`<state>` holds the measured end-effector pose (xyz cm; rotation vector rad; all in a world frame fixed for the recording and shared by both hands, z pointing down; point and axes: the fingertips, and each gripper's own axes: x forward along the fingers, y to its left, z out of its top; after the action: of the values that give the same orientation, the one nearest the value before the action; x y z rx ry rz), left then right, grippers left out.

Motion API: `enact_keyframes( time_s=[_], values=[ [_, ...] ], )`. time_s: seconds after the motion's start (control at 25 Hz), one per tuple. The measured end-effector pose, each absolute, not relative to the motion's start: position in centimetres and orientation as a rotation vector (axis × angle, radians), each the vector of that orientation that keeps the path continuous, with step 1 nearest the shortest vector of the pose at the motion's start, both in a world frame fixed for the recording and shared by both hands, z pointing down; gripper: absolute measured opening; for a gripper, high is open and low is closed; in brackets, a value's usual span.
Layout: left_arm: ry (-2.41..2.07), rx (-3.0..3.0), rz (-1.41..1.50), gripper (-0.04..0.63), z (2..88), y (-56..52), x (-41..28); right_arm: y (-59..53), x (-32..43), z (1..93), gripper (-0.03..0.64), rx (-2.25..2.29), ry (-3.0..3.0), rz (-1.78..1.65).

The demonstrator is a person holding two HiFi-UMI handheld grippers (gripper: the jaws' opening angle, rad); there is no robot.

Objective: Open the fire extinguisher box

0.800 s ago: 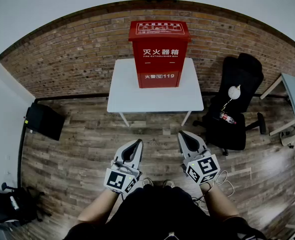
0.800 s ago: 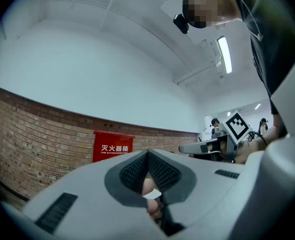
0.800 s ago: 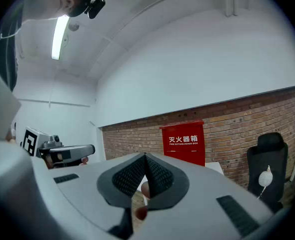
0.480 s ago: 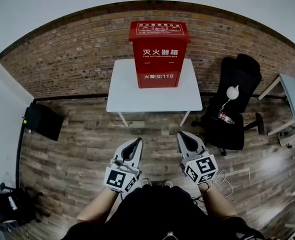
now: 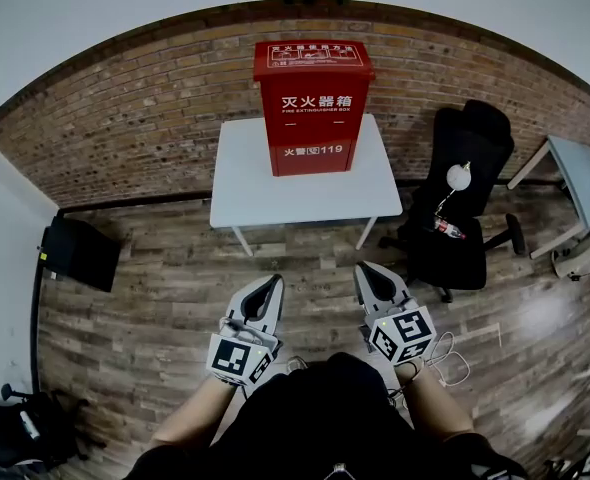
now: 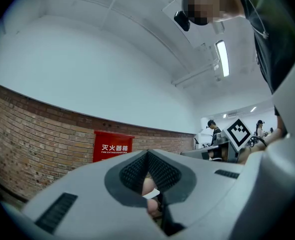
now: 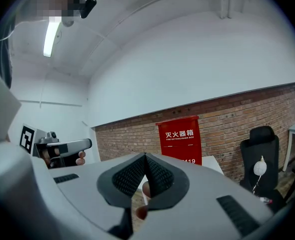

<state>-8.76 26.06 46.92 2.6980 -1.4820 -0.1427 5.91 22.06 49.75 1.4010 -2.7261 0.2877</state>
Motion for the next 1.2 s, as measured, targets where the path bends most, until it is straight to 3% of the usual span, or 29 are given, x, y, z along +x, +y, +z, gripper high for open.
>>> enact_keyframes(
  time_s=[0.64,1.2],
  values=[
    [-1.444,2.711,-0.162,0.048,47.8,21.8,-11.6,18.7,3.7,50.9,0.018,1.442,-2.693,0.337],
    [-1.543,2.655,-0.125,0.048,48.5,9.4,-11.5,5.4,6.0,50.6,0.018,1.435,-2.712,0.335]
  ],
)
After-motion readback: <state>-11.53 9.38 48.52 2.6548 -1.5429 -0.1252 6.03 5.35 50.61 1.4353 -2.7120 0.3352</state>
